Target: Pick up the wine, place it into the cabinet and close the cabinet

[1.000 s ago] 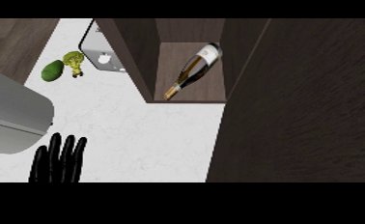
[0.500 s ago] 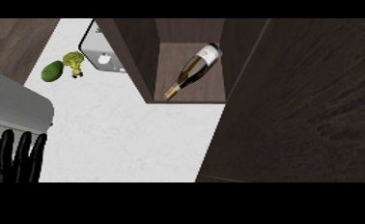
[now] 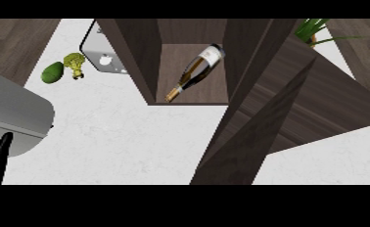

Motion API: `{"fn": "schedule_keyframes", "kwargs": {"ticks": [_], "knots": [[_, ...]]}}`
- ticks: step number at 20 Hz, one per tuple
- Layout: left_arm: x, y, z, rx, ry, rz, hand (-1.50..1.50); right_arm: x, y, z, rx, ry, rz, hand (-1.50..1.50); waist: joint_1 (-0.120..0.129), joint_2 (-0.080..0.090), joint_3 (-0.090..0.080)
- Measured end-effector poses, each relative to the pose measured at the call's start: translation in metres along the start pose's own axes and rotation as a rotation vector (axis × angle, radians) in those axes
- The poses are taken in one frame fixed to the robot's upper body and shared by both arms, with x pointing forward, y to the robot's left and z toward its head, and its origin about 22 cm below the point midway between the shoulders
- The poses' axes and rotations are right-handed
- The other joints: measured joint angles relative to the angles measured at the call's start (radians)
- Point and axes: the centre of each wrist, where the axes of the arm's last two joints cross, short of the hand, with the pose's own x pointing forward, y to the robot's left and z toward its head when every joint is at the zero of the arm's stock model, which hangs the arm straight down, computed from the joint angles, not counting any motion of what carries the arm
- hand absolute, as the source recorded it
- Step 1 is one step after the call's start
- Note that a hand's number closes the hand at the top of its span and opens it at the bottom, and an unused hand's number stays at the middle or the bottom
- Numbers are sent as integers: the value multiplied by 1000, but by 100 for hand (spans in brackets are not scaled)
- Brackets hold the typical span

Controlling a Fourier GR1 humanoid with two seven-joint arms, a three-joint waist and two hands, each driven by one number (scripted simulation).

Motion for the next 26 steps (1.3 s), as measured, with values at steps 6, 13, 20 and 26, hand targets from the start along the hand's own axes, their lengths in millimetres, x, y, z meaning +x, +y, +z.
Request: {"fn": "schedule_keyframes", "kwargs": {"ticks": [6, 13, 20, 26], "knots": [[5, 14, -5, -19, 10, 6, -150, 4, 8, -6, -102, -34, 68, 150, 5, 1, 0], [9, 21, -11, -32, 14, 50, -150, 10, 12, -14, -155, -75, 170, 150, 13, 4, 0], [6, 13, -19, -41, 17, 85, -150, 21, 14, -30, -99, -94, 195, 150, 20, 10, 0], [4, 14, -28, -42, 18, 97, -150, 35, 17, -86, -74, -136, 161, 150, 35, 14, 0]]}}
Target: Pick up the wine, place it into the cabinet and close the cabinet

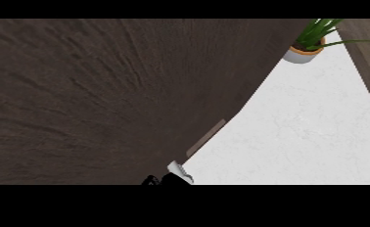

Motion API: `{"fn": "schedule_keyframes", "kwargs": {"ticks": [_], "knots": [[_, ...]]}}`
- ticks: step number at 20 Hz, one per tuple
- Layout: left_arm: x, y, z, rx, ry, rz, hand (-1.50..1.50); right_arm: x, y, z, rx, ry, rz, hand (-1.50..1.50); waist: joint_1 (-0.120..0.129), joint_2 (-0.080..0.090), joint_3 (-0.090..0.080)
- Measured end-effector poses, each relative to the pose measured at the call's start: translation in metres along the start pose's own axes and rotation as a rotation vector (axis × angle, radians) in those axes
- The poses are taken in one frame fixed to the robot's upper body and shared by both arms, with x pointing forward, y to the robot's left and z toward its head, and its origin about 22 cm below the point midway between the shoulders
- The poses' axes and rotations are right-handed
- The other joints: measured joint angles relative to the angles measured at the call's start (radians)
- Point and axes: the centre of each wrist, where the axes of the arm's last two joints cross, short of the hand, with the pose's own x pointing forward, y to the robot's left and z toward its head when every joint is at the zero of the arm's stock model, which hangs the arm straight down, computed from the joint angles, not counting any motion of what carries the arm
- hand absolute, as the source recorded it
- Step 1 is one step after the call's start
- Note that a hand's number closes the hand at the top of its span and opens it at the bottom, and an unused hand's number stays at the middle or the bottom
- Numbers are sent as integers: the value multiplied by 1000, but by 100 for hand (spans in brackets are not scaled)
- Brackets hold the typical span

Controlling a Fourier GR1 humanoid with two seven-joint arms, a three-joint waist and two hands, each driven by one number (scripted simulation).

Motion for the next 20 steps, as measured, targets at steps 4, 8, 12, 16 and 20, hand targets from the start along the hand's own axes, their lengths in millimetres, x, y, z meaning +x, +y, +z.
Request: {"fn": "schedule_keyframes", "kwargs": {"ticks": [4, 8, 12, 16, 20], "knots": [[-6, -1, 5, 12, 2, 6, -150, 13, -3, -43, -15, -22, 6, 150, 3, -1, 1], [-6, 0, 2, 19, -3, 0, -150, 15, -8, -84, -49, -33, 35, 150, 2, 0, 1], [-6, -1, -1, 22, -3, 2, -150, 18, -21, -115, -84, -51, 136, 150, -8, 0, 1], [-9, -1, -4, 32, -10, -8, -150, 13, -39, -141, -139, -46, 187, 150, -12, 0, 2], [-10, -2, -7, 29, -8, -13, -150, 2, -64, -160, -171, -22, 190, 150, -13, 1, 2]]}}
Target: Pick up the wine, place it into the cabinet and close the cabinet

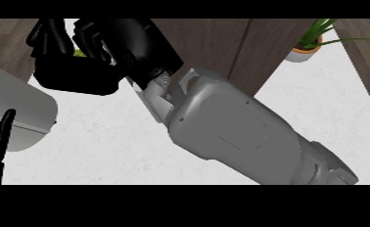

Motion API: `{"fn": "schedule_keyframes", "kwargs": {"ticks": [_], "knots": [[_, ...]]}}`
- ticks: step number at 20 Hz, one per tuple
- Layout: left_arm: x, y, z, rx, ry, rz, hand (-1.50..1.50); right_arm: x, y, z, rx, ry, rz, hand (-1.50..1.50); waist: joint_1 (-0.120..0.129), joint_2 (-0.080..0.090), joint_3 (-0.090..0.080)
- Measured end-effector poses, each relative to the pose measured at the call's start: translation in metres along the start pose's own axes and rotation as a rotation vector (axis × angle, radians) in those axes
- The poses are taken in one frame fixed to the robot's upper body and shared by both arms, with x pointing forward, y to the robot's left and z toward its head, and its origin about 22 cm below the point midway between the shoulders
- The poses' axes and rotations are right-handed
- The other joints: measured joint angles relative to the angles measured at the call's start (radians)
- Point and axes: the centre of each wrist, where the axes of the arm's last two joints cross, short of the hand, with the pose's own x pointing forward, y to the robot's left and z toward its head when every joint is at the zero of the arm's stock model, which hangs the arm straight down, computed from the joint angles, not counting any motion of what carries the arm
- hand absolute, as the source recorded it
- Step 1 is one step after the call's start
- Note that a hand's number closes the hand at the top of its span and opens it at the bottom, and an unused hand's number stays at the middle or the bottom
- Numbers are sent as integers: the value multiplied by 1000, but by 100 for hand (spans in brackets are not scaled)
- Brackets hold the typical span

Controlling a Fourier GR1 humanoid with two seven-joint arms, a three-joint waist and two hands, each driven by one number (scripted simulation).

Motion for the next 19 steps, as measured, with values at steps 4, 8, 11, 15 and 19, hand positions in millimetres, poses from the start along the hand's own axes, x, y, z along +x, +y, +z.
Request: {"fn": "schedule_keyframes", "kwargs": {"ticks": [4, 8, 11, 15, 19], "knots": [[6, -3, -3, -10, -4, -6, -150, -11, -16, -14, 1, 6, -6, 150, 3, -6, -3], [2, -3, -2, -9, -4, -7, -150, -22, -25, -23, 24, -5, -2, 150, 4, -19, -2], [2, -3, -7, -9, -3, -8, -150, -29, -31, -25, 46, -27, 14, 150, 5, -26, -5], [3, -2, -8, -16, -1, -7, -150, -39, -40, -25, 57, -60, 65, 150, 13, -36, -8], [4, -6, -10, -21, -3, 1, -150, -44, -45, -26, 65, -77, 107, 150, 12, -41, -7]]}}
